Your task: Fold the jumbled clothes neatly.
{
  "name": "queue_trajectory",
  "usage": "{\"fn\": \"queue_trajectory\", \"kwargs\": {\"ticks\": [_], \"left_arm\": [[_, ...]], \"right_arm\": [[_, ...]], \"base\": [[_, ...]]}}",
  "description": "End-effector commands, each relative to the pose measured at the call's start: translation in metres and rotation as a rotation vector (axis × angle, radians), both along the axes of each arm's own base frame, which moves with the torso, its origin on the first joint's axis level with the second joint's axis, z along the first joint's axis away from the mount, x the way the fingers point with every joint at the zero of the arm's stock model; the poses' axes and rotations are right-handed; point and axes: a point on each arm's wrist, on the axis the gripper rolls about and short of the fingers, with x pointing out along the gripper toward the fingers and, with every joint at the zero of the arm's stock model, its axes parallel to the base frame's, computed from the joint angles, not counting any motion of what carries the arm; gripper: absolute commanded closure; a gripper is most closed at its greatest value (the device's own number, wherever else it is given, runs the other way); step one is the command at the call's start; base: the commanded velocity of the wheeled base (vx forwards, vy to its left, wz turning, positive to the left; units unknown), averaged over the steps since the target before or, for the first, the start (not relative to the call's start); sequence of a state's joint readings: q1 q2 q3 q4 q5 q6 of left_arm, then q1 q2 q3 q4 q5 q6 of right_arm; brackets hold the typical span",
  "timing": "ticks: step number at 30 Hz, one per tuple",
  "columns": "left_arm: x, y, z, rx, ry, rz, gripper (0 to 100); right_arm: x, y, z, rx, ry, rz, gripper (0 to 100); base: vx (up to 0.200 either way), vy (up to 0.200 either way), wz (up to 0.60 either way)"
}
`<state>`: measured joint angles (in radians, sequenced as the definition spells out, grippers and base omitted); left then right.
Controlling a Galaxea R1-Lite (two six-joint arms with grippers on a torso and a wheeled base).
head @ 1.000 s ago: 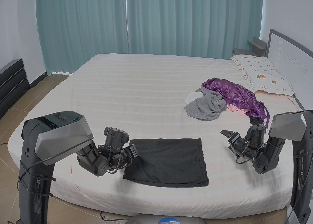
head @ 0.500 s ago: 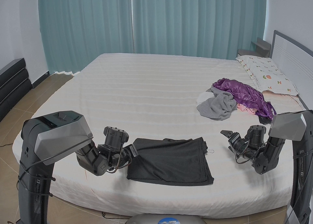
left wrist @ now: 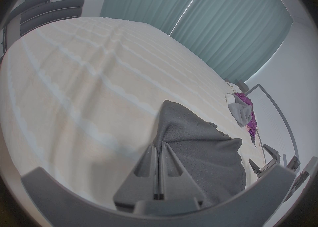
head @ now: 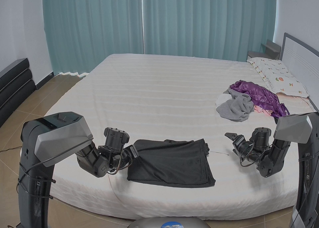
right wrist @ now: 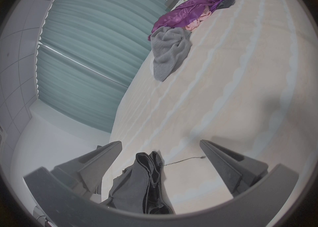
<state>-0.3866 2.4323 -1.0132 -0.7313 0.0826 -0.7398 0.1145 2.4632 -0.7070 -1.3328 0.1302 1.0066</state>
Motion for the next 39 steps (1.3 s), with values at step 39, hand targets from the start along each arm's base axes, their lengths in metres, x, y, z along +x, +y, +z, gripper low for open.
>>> {"fn": "queue_trajectory", "kwargs": {"ticks": [39], "left_arm": [[0.0039, 0.0065, -0.0023, -0.008, 0.008, 0.025, 100]], "right_arm": [[-0.0003, 0.0002, -0.0029, -0.008, 0.006, 0.004, 0]], "base": [[0.000, 0.138, 0.00]]}}
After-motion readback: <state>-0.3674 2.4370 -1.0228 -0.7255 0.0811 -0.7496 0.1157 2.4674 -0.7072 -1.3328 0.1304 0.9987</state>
